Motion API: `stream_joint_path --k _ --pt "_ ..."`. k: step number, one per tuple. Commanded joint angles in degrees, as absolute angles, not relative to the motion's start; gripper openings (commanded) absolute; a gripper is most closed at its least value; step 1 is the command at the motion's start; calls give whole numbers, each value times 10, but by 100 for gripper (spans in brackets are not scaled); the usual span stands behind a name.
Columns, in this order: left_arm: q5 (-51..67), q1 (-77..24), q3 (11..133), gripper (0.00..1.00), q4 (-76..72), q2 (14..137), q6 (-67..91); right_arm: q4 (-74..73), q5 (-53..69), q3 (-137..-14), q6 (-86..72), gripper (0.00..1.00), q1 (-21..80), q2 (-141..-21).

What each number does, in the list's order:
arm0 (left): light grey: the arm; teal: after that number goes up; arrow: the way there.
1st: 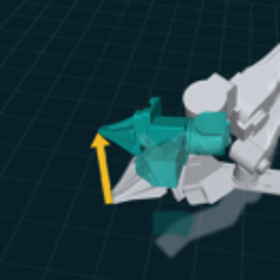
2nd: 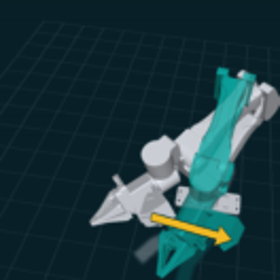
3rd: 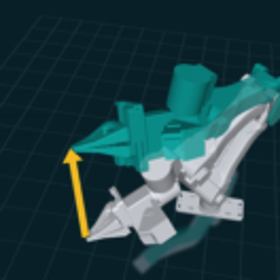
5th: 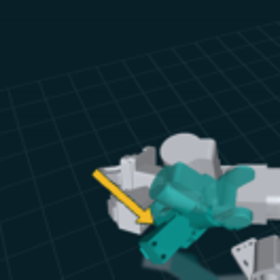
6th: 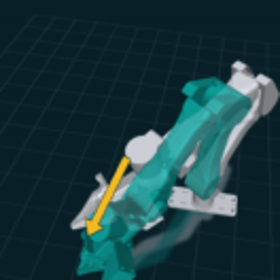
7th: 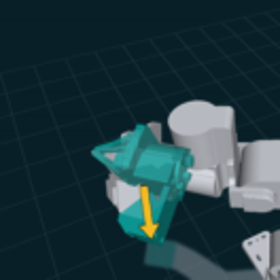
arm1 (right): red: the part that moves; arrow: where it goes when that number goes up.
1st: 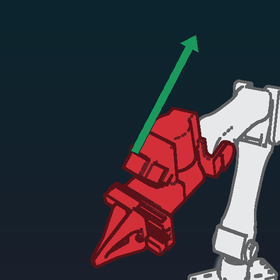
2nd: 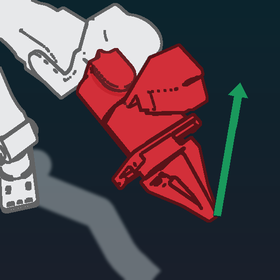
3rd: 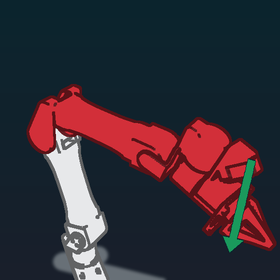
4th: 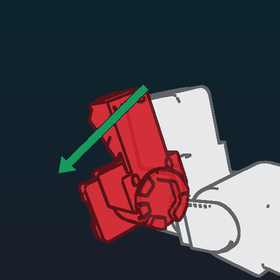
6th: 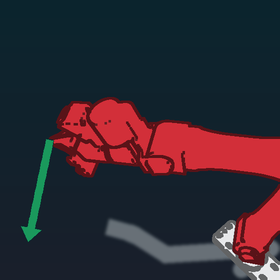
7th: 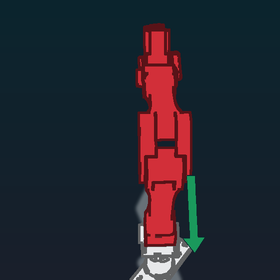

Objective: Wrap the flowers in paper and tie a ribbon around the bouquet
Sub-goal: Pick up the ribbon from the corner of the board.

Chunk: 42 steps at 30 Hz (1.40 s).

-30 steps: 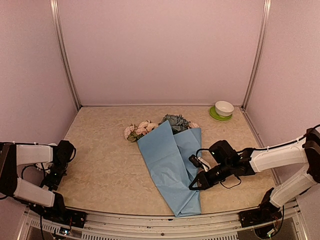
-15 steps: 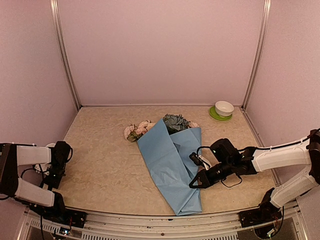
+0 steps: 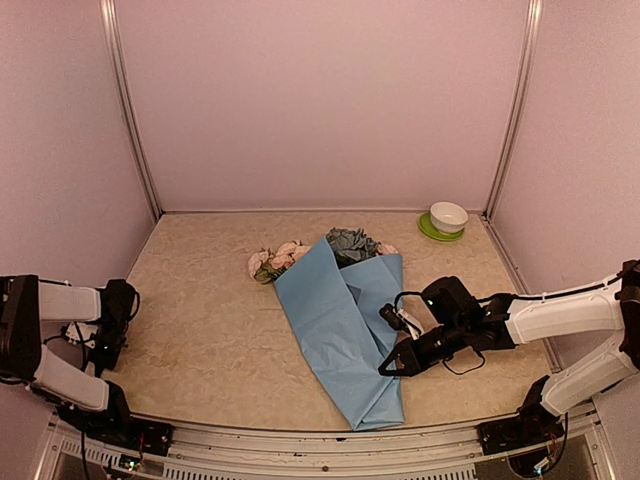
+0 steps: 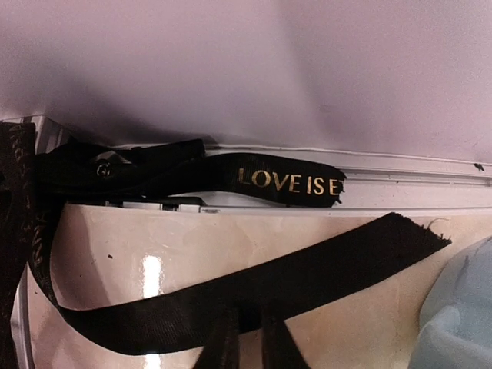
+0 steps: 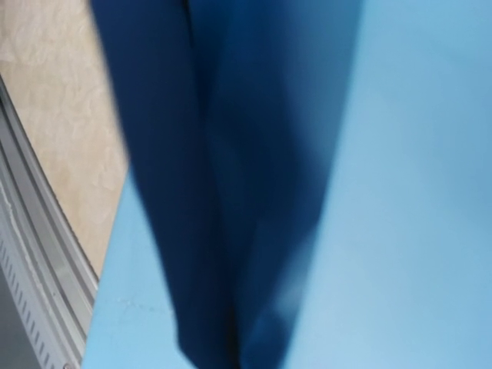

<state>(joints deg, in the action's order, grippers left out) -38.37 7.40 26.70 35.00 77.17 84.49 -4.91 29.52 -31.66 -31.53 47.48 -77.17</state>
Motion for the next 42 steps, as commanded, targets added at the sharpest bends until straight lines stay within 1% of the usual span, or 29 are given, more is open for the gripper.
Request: stream_joint_path --k 1,5,8,10,13,14,15,16,17,18,21,24,28,31,35,36,38,39,41,42 --pt "-348 78 236 7 355 731 861 -35 289 -313 -313 0 472 -758" --pt "-371 76 222 1 395 632 870 -37 290 -315 -310 0 472 -765" --pt "-396 68 229 0 416 574 860 -36 291 -317 -308 0 472 -769" --pt "-401 66 229 0 421 561 853 -35 292 -318 -308 0 471 -772" --pt "-402 65 234 0 450 577 863 -32 294 -319 -309 0 472 -774" --pt "-405 65 240 15 469 584 878 -32 296 -320 -309 0 472 -774" --pt "-410 66 247 55 488 589 899 -32 297 -321 -309 0 472 -774" --pt "-418 65 255 79 504 592 912 -33 298 -320 -309 0 472 -773" --pt "-432 66 265 95 517 593 922 -33 299 -319 -309 0 472 -772" --pt "-448 67 273 98 527 592 931 -34 299 -319 -309 0 472 -771" --pt "-490 92 294 99 549 592 934 -39 298 -318 -305 0 472 -767" --pt "-498 131 309 99 564 592 914 -38 296 -316 -305 0 472 -763" --pt "-500 134 314 99 601 596 934 -33 302 -315 -304 0 472 -768" --pt "-484 147 296 99 588 593 934 -37 305 -321 -299 0 472 -775" --pt "-400 228 263 99 505 593 846 -40 306 -325 -294 0 471 -771" --pt "-395 253 260 94 492 596 831 -41 306 -327 -292 0 472 -770" --pt "-392 285 266 98 483 603 806 -44 306 -328 -290 0 472 -766" --pt "-390 291 269 97 476 607 794 -44 306 -327 -290 0 472 -764" --pt "-381 292 263 91 457 610 775 -39 304 -323 -291 0 471 -762" --pt "-371 292 253 81 444 608 770 -38 302 -322 -292 0 472 -761"
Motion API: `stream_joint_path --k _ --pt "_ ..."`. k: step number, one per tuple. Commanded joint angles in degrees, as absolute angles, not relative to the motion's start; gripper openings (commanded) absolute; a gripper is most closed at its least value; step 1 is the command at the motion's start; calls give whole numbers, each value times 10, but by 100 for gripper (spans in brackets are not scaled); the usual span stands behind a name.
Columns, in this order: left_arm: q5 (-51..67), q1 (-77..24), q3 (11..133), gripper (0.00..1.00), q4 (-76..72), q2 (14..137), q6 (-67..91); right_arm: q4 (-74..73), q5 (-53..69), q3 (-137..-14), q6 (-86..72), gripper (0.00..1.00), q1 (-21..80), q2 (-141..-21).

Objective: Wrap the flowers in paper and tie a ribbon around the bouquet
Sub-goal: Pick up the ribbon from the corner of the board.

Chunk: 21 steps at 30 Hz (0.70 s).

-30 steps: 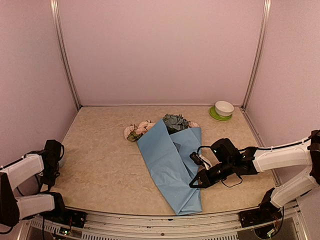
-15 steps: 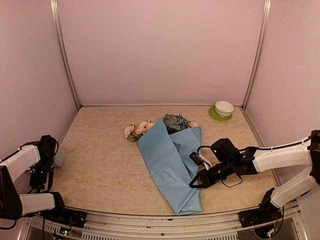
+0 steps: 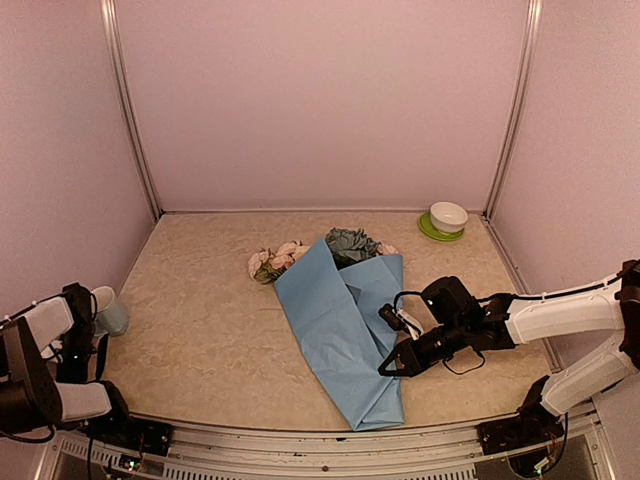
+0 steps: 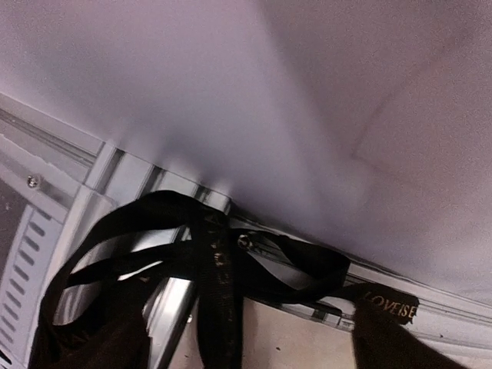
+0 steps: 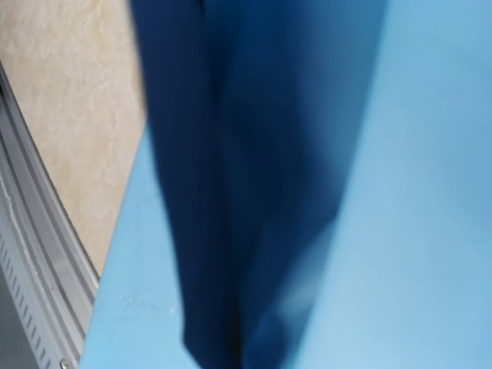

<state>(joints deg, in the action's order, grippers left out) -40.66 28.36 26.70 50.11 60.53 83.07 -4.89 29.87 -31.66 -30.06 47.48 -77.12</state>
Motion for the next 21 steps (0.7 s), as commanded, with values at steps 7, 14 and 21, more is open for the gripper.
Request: stream_joint_path --k 7,14,21 --pt "-319 294 222 40 415 597 777 -44 302 -328 -289 0 471 -763" --pt "-297 293 218 1 408 589 780 -47 300 -332 -285 0 471 -760" --pt "-276 293 193 0 411 505 783 -44 301 -330 -285 0 471 -761"
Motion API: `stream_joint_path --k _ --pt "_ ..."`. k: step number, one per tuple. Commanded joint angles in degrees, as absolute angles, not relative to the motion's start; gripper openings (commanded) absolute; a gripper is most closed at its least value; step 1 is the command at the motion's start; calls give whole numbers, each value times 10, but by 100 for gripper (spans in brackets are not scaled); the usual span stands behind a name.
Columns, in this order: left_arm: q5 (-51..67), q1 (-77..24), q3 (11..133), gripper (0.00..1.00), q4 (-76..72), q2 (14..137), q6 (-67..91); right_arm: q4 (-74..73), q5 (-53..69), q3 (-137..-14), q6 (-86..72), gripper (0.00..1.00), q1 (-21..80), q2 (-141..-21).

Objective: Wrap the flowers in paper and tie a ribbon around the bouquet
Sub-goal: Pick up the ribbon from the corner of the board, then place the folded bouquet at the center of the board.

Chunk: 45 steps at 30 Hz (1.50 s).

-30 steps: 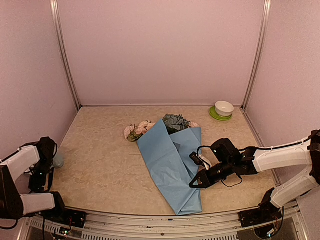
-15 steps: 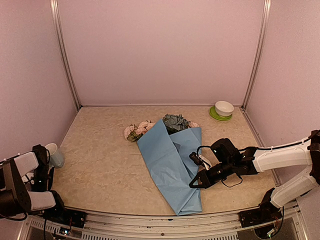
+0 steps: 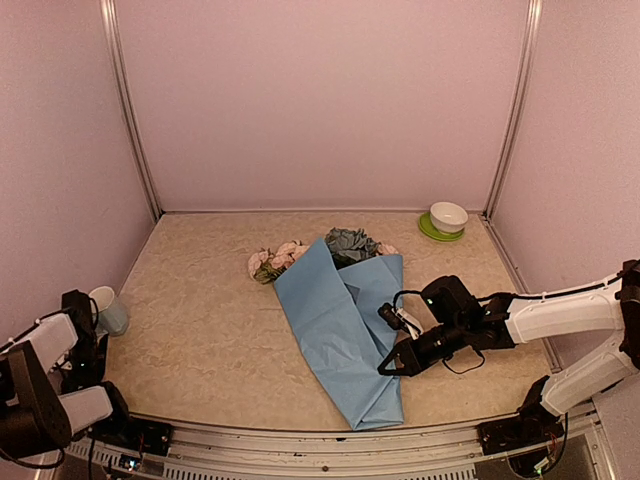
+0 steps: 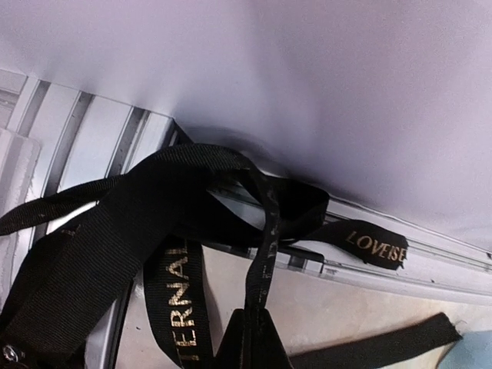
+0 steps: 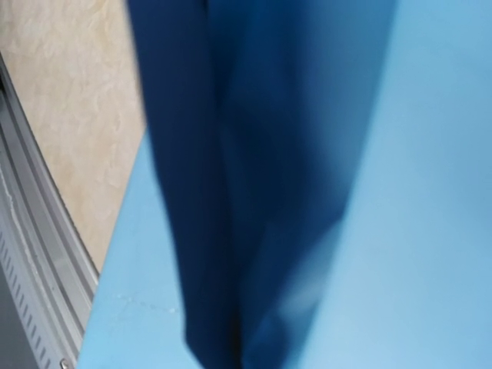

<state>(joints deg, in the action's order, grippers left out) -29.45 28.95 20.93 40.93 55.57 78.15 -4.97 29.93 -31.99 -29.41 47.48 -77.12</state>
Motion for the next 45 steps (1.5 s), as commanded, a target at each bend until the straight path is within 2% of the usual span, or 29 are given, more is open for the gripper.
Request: stream_joint_path --k 1,7,13,18,23,25,28,32,39,42,45 --pt "-272 293 193 0 417 487 783 -46 301 -330 -284 0 470 -763" --pt "-308 229 253 0 480 434 802 -47 303 -335 -280 0 470 -774" --pt "-423 102 413 0 582 434 857 -38 309 -336 -287 0 469 -788" --pt "-463 -12 521 0 647 463 910 -33 309 -339 -290 0 468 -798" --pt "-438 -137 514 0 639 473 972 -27 310 -342 -293 0 465 -806" --pt "-457 -230 516 0 659 488 1030 -26 311 -343 -295 0 466 -813" --pt "-511 -357 545 0 732 534 1159 -19 311 -343 -298 0 465 -822" --pt "-588 -507 609 0 776 648 1245 -5 313 -343 -305 0 462 -837" --pt "-776 -658 734 0 776 851 1218 7 307 -326 -328 0 457 -828" --pt "-862 -708 786 0 772 917 1156 7 301 -323 -332 0 453 -825" --pt "-942 -747 844 9 777 994 1088 10 301 -324 -335 0 450 -827"
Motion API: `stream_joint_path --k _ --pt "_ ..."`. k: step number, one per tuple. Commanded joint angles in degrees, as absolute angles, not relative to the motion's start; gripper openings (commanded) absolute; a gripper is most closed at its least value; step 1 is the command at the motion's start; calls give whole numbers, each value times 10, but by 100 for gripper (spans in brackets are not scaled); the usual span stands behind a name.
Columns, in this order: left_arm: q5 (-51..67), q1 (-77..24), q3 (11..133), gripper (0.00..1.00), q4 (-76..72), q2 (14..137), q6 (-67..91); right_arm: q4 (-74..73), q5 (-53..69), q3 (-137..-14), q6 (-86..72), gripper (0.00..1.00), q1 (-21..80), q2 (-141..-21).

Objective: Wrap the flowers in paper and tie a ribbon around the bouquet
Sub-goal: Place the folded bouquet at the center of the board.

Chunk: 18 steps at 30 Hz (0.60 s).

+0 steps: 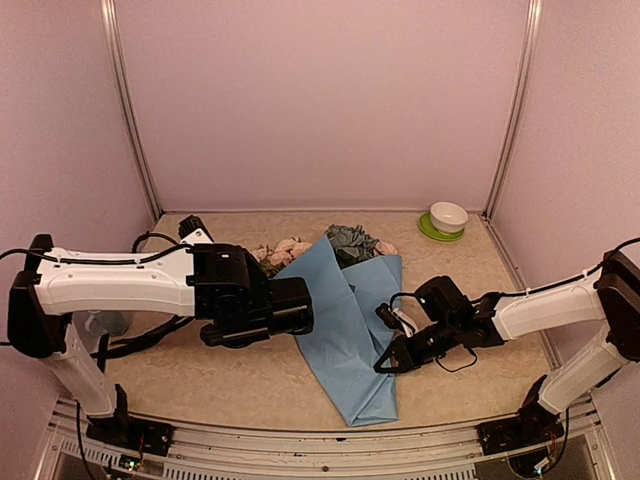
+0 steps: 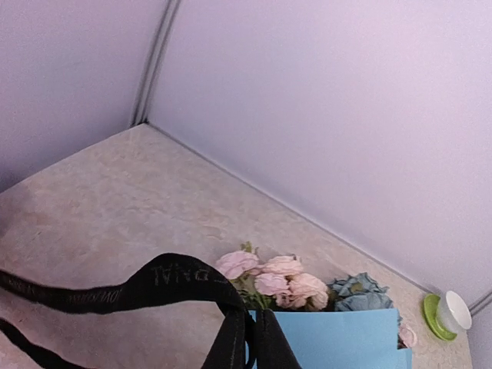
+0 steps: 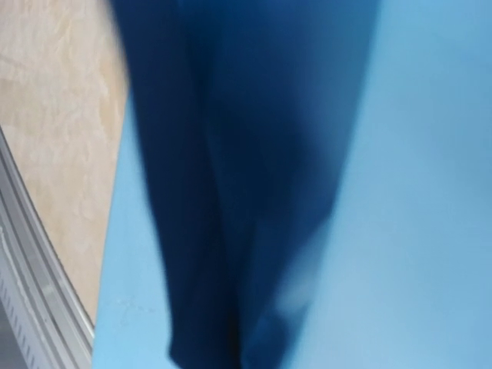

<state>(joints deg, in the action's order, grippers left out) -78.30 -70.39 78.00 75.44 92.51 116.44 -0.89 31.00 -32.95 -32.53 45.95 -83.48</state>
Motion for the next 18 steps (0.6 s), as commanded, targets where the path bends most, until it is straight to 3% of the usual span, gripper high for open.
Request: stream_joint_path --k 1,6,13,18 --pt "-961 -758 863 11 777 1015 1066 11 302 -325 -336 0 449 -828" --pt "-978 -753 915 18 777 1069 1014 5 302 -334 -337 0 449 -829" --pt "-984 -725 924 3 779 989 1059 -11 296 -346 -328 0 448 -833" --pt "-984 -727 980 0 779 1024 1006 -5 302 -351 -328 0 448 -849"
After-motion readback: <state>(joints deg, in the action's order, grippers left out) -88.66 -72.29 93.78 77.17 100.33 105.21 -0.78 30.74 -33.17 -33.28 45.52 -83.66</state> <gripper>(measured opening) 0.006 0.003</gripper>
